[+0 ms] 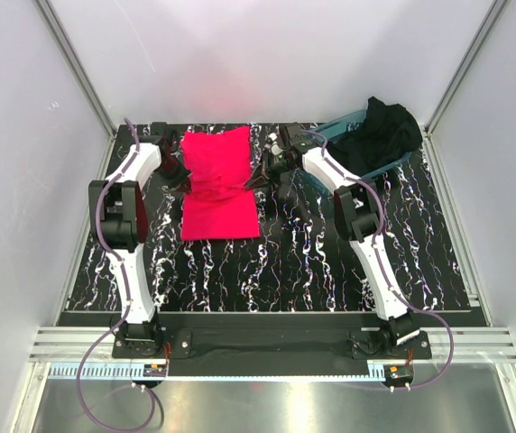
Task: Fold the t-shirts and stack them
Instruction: Fold the tshirt
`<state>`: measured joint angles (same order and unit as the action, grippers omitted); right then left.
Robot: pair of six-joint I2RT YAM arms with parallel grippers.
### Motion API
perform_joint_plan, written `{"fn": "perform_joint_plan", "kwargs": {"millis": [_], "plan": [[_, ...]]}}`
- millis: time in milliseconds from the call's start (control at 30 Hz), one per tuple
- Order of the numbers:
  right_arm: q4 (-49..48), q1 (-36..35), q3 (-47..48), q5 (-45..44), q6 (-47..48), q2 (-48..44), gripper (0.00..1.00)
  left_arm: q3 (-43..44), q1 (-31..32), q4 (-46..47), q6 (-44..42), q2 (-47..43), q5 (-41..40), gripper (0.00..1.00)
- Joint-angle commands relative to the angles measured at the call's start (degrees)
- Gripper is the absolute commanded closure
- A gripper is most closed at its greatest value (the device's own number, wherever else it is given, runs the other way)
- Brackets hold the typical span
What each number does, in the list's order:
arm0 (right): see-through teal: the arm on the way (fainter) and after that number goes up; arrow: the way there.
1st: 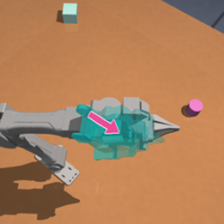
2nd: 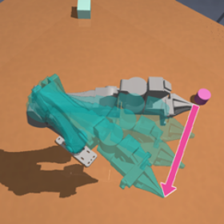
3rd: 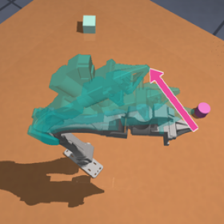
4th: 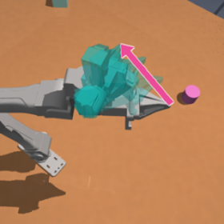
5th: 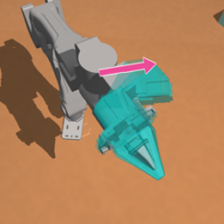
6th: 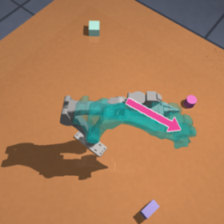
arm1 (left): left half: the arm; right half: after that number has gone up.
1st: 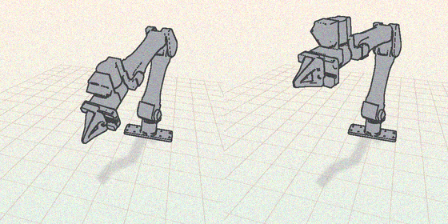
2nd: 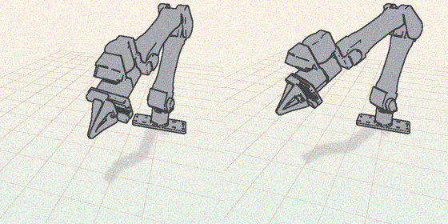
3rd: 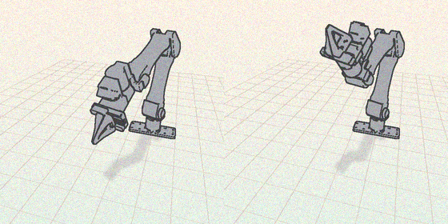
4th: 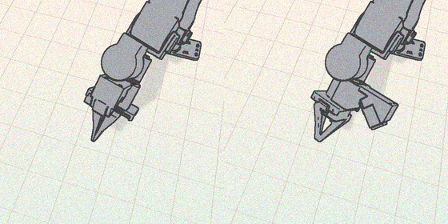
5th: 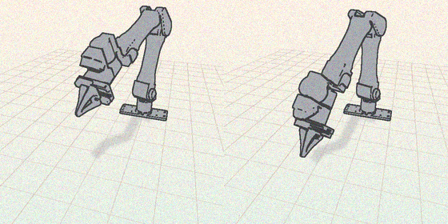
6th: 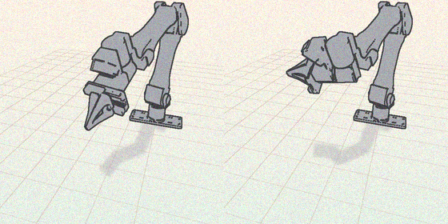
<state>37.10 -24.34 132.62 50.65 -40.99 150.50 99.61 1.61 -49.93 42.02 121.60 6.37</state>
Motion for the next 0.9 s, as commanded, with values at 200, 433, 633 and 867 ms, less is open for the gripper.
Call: {"fn": "perform_joint_plan", "kwargs": {"millis": [200, 433, 633, 867], "plan": [[0.2, 2.2, 12.7, 1.2, -0.9, 5.3, 0.57, 4.0, -0.7, 6.6, -0.9, -0.2, 0.5, 0.62], [8.9, 4.5, 18.2, -3.7, 4.4, 0.7, 0.01, 2.7, -1.4, 4.8, -6.4, -13.0, -8.0, 0.56], [15.4, 1.9, 2.1, -15.5, 14.1, -10.1, 0.00, -15.9, -1.3, 14.2, -6.6, -25.9, 1.4, 0.60], [10.2, 0.3, -13.5, -13.9, 15.6, -18.2, 0.18, -32.7, -1.3, 17.7, -10.3, -33.2, 6.7, 0.59]]}}
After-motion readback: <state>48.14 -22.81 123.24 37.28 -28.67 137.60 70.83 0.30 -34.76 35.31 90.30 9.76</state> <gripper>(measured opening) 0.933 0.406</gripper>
